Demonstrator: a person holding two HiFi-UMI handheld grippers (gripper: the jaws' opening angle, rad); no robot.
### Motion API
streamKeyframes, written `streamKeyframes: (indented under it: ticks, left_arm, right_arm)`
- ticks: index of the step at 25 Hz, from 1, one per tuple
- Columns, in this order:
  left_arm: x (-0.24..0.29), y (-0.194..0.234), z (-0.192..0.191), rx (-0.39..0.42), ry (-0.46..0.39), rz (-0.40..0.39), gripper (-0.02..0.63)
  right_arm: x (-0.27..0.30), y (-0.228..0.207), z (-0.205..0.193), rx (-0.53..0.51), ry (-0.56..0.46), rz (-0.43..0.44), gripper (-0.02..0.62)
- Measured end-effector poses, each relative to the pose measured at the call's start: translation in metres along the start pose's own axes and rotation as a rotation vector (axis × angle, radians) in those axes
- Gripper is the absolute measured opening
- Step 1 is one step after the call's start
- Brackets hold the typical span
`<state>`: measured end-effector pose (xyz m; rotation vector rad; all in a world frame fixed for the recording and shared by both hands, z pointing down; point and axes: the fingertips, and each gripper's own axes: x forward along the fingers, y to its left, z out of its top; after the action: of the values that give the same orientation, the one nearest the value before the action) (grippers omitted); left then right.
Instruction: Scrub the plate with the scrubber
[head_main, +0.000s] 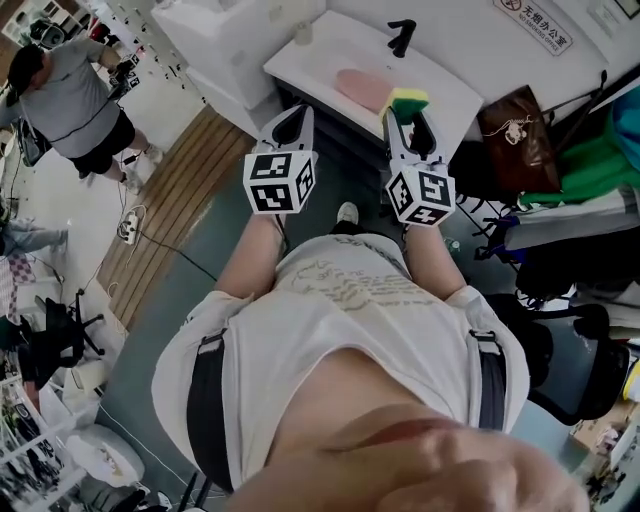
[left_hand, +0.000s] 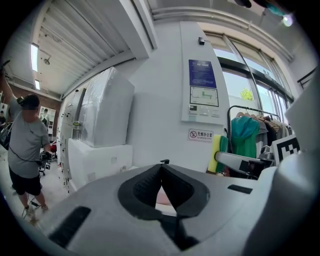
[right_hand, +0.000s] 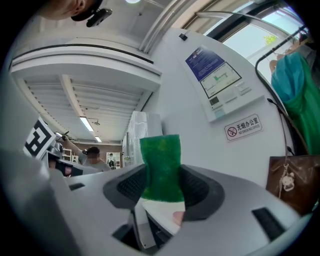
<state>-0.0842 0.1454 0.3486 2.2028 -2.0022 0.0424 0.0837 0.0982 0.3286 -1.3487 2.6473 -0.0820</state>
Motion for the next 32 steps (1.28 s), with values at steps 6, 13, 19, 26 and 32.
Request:
streamKeyframes:
  ticks: [6, 13, 19, 26, 32]
  left_arm:
    - [0.074, 0.009, 0.01, 0.012, 0.024, 0.004, 0.021]
    - [0.151, 0.022, 0.02, -0.013, 0.044, 0.007, 0.021]
    - [0.204, 0.032, 0.019, -0.022, 0.073, 0.018, 0.021]
    - [0.237, 0.044, 0.012, -0.02, 0.125, 0.038, 0.021]
    - [0.258, 0.047, 0.0, -0.023, 0.162, 0.025, 0.021]
  right_arm:
    - [0.065, -0.042, -0.009, 0.018, 0.017, 0.001, 0.209]
    - [0.126, -0.082, -0.025, 0.048, 0.056, 0.001, 0.209]
    - [0.168, -0.106, -0.04, 0.066, 0.102, 0.028, 0.209]
    - [0.198, -0.118, -0.053, 0.081, 0.149, 0.054, 0.209]
    - [0.208, -0.132, -0.066, 0.129, 0.189, 0.043, 0.209]
